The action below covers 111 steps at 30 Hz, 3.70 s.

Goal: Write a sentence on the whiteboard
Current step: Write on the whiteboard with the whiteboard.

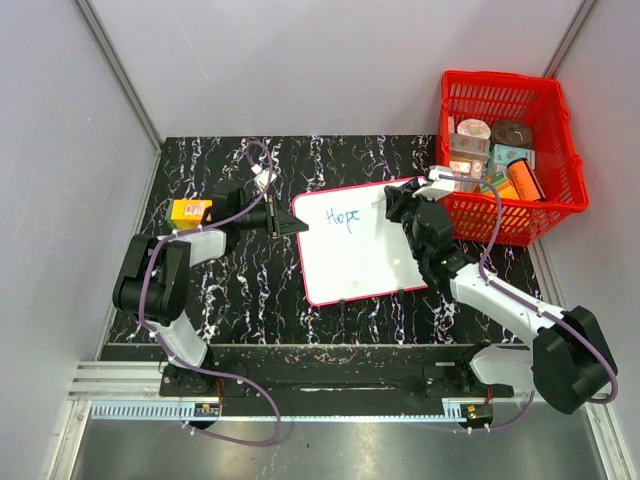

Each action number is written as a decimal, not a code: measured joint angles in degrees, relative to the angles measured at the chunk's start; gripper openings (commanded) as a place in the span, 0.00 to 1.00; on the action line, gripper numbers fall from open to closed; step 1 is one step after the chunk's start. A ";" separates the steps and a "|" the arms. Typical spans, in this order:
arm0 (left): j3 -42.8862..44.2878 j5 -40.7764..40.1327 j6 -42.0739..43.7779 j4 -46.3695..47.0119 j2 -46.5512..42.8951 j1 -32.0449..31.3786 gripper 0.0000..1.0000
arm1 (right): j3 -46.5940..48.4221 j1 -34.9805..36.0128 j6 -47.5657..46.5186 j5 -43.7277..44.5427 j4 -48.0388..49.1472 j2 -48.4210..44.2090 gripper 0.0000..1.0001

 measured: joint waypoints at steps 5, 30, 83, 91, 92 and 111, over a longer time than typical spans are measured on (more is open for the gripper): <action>0.02 0.00 0.02 0.00 0.00 0.00 0.00 | 0.00 -0.28 -0.33 1.11 -1.44 0.46 0.00; 0.02 -0.09 0.09 -0.15 0.00 0.00 0.00 | 1.14 -0.63 -0.87 2.40 -1.40 2.75 0.00; -0.90 -4.57 5.77 -13.84 -7.50 0.02 0.00 | -1.60 -0.81 -7.63 -7.85 3.52 0.22 0.00; -0.98 -4.57 5.77 -13.99 -7.48 0.09 0.00 | -1.57 -0.83 -6.62 -6.36 3.06 1.49 0.00; -0.98 -4.57 5.77 -13.97 -7.48 0.11 0.00 | -1.57 -0.83 -6.60 -6.36 3.06 1.49 0.00; -0.98 -4.55 5.77 -13.97 -7.48 0.13 0.00 | -1.55 -0.83 -6.12 -4.33 3.28 1.51 0.00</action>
